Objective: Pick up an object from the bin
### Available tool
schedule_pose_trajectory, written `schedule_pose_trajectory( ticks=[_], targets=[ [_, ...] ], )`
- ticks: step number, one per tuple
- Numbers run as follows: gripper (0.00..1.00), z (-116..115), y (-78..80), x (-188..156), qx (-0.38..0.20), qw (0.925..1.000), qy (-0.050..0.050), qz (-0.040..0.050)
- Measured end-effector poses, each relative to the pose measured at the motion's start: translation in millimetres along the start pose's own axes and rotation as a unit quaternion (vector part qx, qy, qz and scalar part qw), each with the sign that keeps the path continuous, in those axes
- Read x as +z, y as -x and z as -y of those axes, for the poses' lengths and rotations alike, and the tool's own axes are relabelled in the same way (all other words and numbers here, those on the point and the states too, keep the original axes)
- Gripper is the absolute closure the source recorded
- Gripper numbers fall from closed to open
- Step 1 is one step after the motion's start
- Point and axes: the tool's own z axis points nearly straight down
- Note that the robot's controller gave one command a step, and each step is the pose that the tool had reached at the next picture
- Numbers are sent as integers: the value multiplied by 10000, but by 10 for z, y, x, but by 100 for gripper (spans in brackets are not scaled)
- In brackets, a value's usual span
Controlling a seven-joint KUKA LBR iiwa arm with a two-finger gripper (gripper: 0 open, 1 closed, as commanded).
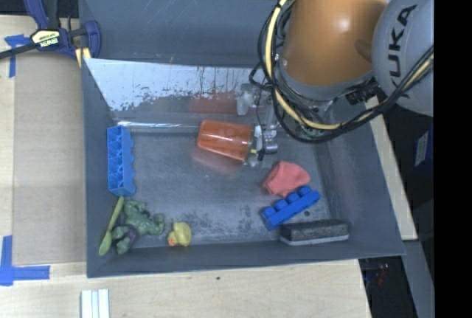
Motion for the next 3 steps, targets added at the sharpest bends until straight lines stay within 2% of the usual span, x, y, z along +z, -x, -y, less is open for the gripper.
schedule_pose_trajectory(
  ticks=[1, 2, 3],
  targets=[
    [0, -46, -261, 478, 1408, 9900, -2, -3],
    [0, 173, 181, 685, 1788, 9839, 7, 47],
    [0, 192, 31, 1186, 2541, 9672, 5, 9]
  ],
)
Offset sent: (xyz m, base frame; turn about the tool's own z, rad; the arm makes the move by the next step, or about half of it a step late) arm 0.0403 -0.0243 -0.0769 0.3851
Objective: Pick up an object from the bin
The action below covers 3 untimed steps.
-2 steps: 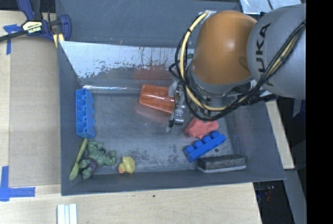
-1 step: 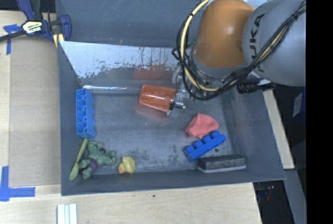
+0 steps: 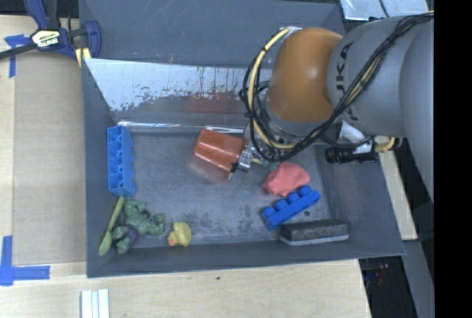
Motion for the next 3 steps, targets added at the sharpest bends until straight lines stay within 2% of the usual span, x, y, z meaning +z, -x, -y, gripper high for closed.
schedule_pose_trajectory(
  ticks=[1, 2, 3],
  targets=[
    [0, 27, 9, 114, -148, 9999, -6, 3],
    [0, 120, -39, 437, 340, 9994, -3, -3],
    [100, 25, -2, 570, 265, 9996, 40, 97]
  ],
)
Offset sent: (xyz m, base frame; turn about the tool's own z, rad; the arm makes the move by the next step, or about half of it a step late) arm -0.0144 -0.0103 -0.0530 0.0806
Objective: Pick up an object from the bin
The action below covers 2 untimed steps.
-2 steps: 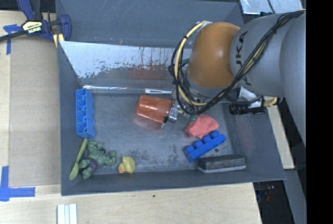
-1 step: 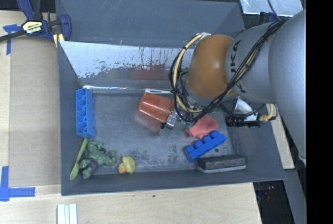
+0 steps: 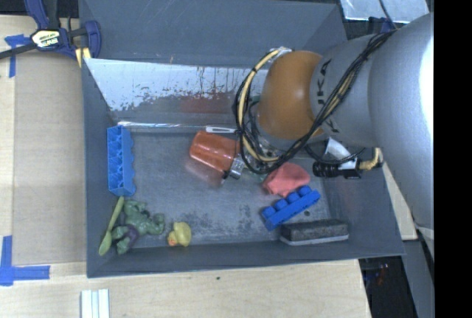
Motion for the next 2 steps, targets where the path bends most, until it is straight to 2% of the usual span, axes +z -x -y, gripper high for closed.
schedule_pose_trajectory(
  ticks=[1, 2],
  targets=[
    [100, 0, -1, -3, 0, 10000, 1, 0],
    [100, 48, -62, -576, -59, 10000, -17, -23]
  ],
)
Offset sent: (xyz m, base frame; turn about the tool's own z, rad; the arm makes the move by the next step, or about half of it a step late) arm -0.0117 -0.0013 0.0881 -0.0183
